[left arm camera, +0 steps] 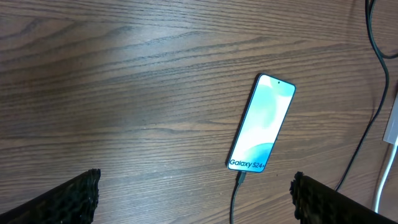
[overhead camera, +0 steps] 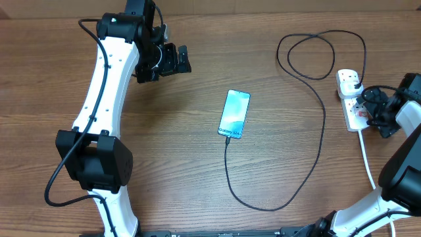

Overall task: Plug charger to phone and switch on socket
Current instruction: 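Press the orange socket switch down with the right gripper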

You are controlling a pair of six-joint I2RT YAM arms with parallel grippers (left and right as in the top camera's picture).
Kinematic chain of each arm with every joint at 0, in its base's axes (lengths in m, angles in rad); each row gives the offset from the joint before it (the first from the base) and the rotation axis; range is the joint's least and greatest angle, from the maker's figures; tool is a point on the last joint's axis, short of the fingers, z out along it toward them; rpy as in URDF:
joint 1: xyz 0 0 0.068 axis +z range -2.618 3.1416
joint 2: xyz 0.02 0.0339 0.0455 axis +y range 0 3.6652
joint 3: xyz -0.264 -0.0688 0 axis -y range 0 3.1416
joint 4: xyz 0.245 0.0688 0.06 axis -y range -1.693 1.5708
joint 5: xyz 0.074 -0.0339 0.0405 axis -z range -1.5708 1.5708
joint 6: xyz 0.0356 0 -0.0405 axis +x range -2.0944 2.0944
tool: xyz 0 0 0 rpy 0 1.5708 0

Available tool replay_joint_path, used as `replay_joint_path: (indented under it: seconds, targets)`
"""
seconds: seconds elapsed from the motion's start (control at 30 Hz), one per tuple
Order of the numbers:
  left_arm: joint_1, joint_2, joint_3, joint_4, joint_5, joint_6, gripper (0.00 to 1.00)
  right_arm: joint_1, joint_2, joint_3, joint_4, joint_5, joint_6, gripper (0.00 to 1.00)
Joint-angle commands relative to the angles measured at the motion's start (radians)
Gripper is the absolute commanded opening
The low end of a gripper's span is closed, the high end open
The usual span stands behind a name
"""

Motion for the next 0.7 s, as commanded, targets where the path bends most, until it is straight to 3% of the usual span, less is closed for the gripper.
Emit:
replay_joint_path:
  seconds: [0.0, 0.67]
  targets:
    - [-0.002, -0.010, 0.002, 0.001, -0.009, -0.003, 1.00, 0.012, 0.018, -0.013, -0.006, 0.043, -0.021, 1.00]
    - [-0.002, -0.010, 0.002, 0.001, -0.009, -0.003, 1.00, 0.011, 0.018, -0.013, 0.032, -0.045, -0.025, 1.00]
